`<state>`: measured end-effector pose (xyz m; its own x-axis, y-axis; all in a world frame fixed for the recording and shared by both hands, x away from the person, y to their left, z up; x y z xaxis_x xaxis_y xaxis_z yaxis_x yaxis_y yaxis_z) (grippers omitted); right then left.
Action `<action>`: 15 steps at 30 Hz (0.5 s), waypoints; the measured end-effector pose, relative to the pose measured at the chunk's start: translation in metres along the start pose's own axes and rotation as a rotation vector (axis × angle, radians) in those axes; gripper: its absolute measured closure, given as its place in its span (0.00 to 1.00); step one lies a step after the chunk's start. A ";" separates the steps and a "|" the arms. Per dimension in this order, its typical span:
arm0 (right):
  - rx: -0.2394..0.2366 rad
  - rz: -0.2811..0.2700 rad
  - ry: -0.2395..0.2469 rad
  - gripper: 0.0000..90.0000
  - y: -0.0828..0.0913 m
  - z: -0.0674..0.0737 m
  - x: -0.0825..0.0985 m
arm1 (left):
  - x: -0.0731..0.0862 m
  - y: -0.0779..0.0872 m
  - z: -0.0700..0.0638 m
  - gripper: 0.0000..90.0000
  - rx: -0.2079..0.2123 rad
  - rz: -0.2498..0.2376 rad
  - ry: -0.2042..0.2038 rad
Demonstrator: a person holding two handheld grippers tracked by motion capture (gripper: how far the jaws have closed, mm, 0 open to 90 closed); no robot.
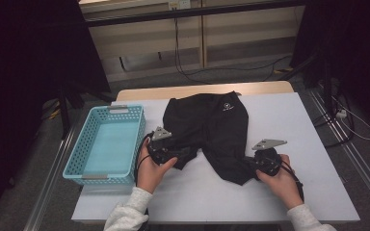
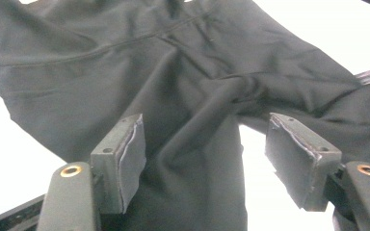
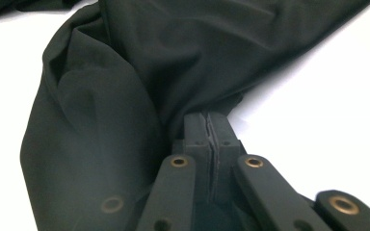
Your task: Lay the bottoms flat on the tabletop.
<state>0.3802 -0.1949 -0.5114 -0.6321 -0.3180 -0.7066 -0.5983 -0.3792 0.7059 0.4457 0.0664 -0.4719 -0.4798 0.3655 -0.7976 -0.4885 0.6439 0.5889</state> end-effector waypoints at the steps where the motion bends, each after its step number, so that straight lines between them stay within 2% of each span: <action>1: 0.001 0.000 -0.010 0.99 0.001 -0.002 0.001 | 0.000 -0.001 0.000 0.33 -0.003 -0.005 0.014; 4: -0.002 -0.018 -0.047 0.99 0.008 -0.007 0.003 | 0.002 -0.003 0.000 0.30 0.005 0.020 0.022; 5: 0.002 -0.026 -0.060 0.99 0.012 -0.010 0.003 | 0.002 -0.004 0.000 0.30 0.005 0.024 0.011; 9: 0.034 -0.073 -0.084 0.99 0.026 -0.022 0.001 | 0.004 -0.008 -0.001 0.30 0.014 0.033 0.018; 12: 0.076 -0.123 -0.094 0.99 0.038 -0.035 -0.002 | 0.007 -0.009 -0.001 0.29 0.019 0.038 0.035; 15: 0.104 -0.157 -0.119 0.99 0.046 -0.046 -0.003 | 0.008 -0.011 -0.003 0.29 0.026 0.044 0.030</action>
<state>0.3772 -0.2519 -0.4788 -0.5772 -0.1548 -0.8018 -0.7377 -0.3223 0.5933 0.4454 0.0606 -0.4843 -0.5220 0.3741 -0.7665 -0.4472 0.6452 0.6195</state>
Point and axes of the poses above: each handheld gripper's, and its own axes: y roughly backward along the jaws, x roughly out of its underside, z roughly to its left, the point moved 8 cm from there along -y, roughly forward along the jaws, and after that the axes turned 2 degrees about x, right-handed, at the moved point
